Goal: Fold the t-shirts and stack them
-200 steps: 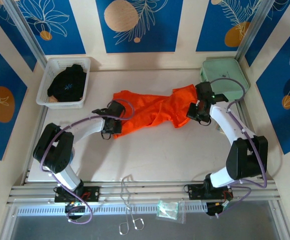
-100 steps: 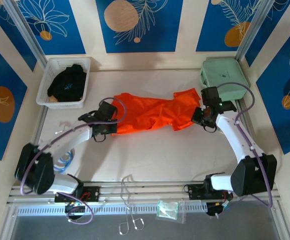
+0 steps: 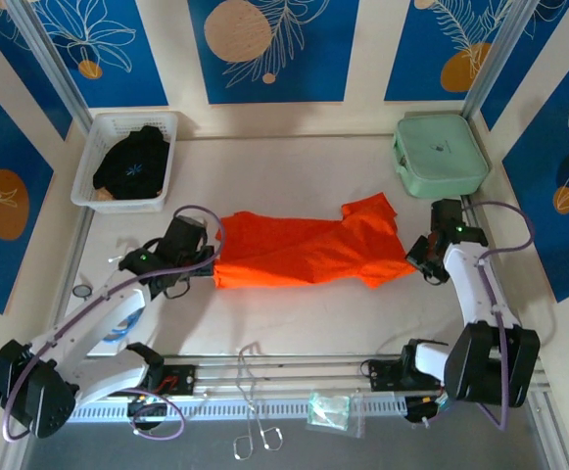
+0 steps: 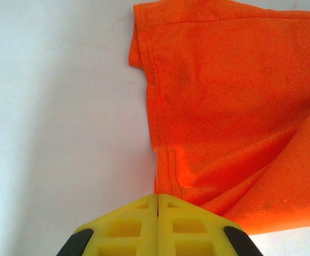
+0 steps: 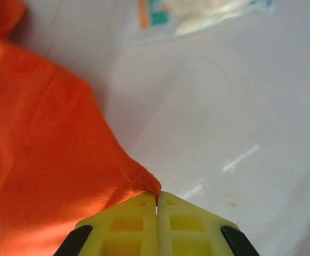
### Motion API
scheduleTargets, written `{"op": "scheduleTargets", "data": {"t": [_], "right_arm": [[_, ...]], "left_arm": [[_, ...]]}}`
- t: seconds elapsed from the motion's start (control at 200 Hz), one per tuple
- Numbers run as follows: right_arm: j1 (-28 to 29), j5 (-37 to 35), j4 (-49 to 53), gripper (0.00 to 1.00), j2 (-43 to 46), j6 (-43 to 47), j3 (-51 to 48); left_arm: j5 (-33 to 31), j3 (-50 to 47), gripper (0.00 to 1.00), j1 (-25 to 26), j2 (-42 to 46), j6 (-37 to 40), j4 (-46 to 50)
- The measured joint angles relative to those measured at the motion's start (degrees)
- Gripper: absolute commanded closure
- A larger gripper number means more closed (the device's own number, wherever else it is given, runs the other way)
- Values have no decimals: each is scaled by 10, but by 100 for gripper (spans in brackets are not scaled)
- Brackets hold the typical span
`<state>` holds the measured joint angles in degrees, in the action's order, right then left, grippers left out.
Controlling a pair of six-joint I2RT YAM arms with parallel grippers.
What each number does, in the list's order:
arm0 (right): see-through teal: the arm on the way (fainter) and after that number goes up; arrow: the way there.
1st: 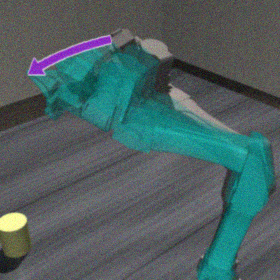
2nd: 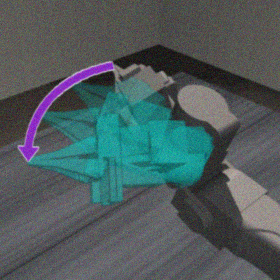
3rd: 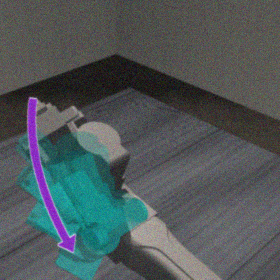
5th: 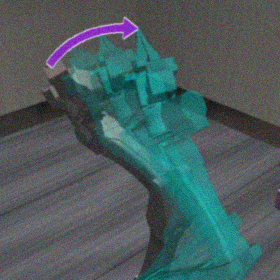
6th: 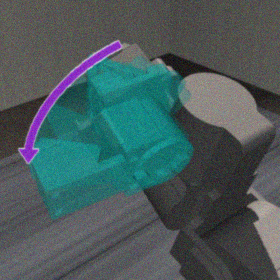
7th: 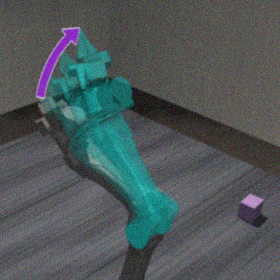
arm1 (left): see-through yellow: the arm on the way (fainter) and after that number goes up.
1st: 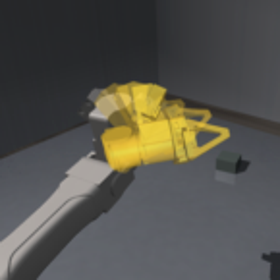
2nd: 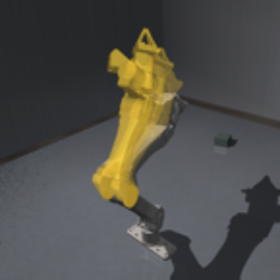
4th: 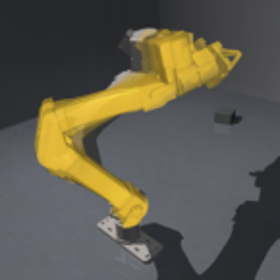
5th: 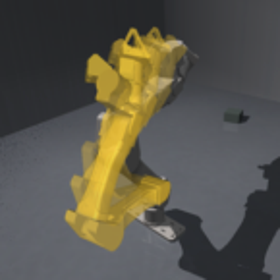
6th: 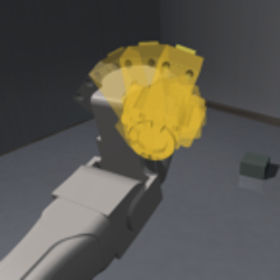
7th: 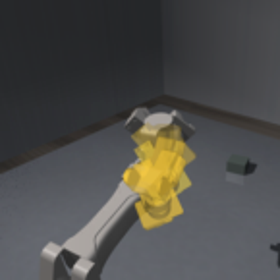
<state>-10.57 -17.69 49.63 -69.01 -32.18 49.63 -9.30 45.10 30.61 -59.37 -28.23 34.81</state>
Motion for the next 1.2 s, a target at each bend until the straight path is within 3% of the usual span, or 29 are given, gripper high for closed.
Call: {"op": "scheduleTargets", "data": {"t": [0.165,0.355,0.46,0.59,0.675,0.811,0.931,1.041,1.201], "right_arm": [[-50,-2,-44,100,-57,-3,0],[-46,-4,-67,100,-108,-19,9],[-27,-11,-69,100,-115,-31,11],[-7,-24,-64,100,-114,-41,17],[-4,-32,-59,100,-108,-43,17],[-2,-36,-43,68,-86,-47,17],[14,-37,-28,40,-74,-46,19],[49,-40,-11,29,-73,-52,40],[103,-33,2,25,-84,-45,98]], "left_arm": [[27,-49,100,0,83,-21,5],[63,-102,100,0,182,-53,19],[91,-115,80,0,199,-65,26],[139,-127,43,0,204,-78,26],[171,-135,28,2,220,-82,32],[191,-136,19,5,257,-92,53],[166,-127,13,7,241,-99,58],[121,-101,11,6,147,-105,42],[73,-17,15,1,-78,-99,-20]]}}
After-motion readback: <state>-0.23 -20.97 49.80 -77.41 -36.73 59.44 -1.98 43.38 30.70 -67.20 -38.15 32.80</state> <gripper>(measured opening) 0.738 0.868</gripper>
